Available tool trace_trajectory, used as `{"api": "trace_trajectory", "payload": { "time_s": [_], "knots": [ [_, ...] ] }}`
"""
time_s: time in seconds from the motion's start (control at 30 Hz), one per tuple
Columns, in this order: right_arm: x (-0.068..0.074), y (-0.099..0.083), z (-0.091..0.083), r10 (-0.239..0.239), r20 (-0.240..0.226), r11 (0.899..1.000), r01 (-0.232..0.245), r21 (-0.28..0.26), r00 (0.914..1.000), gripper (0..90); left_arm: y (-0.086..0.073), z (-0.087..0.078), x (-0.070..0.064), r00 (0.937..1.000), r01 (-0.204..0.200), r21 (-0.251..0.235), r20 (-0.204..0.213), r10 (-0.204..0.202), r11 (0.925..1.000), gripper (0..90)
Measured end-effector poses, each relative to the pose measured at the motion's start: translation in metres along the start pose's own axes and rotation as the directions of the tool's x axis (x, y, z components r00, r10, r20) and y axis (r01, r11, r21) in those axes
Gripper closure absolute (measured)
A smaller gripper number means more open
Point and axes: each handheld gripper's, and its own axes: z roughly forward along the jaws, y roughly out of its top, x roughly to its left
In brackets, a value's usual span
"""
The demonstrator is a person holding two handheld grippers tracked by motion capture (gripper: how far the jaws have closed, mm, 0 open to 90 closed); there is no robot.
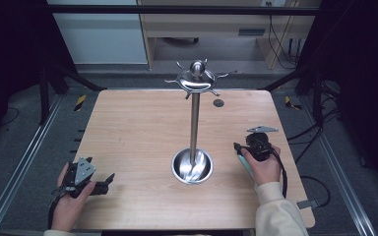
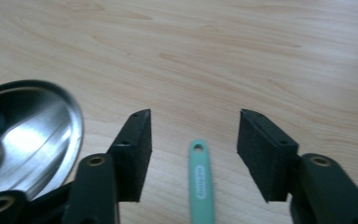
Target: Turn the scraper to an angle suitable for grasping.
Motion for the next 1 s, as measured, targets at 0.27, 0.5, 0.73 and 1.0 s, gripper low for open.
{"api": "trace_trajectory", "payload": {
  "time_s": [0.27, 0.5, 0.73, 1.0],
  "knots": [
    [0.020, -0.002, 0.007, -0.120, -0.051, 0.991, 0.123, 0.059, 0.9915, 79.1, 0.000, 0.000, 0.000, 1.0000, -0.002, 0.003, 0.003, 0.002, 1.0000, 3.0],
    [0.025, -0.004, 0.012, -0.145, -0.091, 0.983, 0.154, 0.101, 0.9852, 89.8, 0.000, 0.001, -0.001, 1.0000, -0.007, 0.006, 0.005, 0.007, 1.0000, 3.0],
    [0.023, -0.006, 0.016, -0.157, -0.078, 0.978, 0.166, 0.128, 0.9846, 90.0, 0.000, 0.001, -0.001, 0.9999, -0.009, 0.005, 0.007, 0.009, 0.9999, 3.0],
    [0.015, -0.009, 0.020, -0.148, -0.041, 0.973, 0.153, 0.174, 0.9881, 90.0, 0.000, 0.002, -0.002, 0.9998, -0.011, 0.010, 0.014, 0.011, 0.9999, 3.0]
  ]
}}
